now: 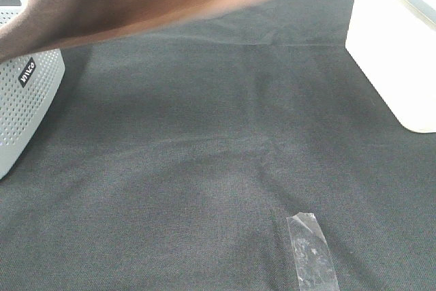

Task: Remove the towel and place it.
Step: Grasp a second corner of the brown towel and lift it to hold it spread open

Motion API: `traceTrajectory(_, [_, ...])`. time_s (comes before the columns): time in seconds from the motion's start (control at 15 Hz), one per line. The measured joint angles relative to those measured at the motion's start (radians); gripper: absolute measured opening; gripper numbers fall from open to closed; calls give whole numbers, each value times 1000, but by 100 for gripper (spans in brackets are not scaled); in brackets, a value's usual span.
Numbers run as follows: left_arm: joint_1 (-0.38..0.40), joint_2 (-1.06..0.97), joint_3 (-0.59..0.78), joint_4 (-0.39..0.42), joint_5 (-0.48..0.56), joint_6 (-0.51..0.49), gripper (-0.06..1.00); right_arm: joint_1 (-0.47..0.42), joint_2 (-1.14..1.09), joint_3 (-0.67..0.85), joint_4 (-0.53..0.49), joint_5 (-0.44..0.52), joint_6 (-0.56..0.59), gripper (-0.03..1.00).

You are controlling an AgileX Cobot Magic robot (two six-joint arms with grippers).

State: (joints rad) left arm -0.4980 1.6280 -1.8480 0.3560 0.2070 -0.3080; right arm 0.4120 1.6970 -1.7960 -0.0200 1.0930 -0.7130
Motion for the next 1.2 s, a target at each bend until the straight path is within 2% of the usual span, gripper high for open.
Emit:
traceTrajectory(0.2, [57,0,0,0,-127,-126,0,0,0,-202,-107,6,0,0])
traceTrajectory(0.47, [59,0,0,-1,-307,-142,0,0,-1,-365,-186,-68,-47,0])
traceTrajectory(0.6, [59,15,0,-1,-380,-144,0,0,-1,-394,-201,-99,-183,0])
traceTrajectory(0.67, [59,54,-23,-4,-413,-145,0,0,-1,-394,-204,-94,-344,0])
traceTrajectory(0.73, [59,83,-50,-17,-414,-145,0,0,-1,-394,-210,-82,-392,0])
traceTrajectory(0.87, [74,140,-112,-81,-414,-145,0,0,-1,-394,-231,-65,-432,0])
traceTrajectory(1.07, [154,189,-174,-275,-410,-146,0,0,11,-395,-388,-69,-454,0])
traceTrajectory(1.2, [179,214,-176,-342,-403,-149,0,2,28,-401,-455,-126,-437,0])
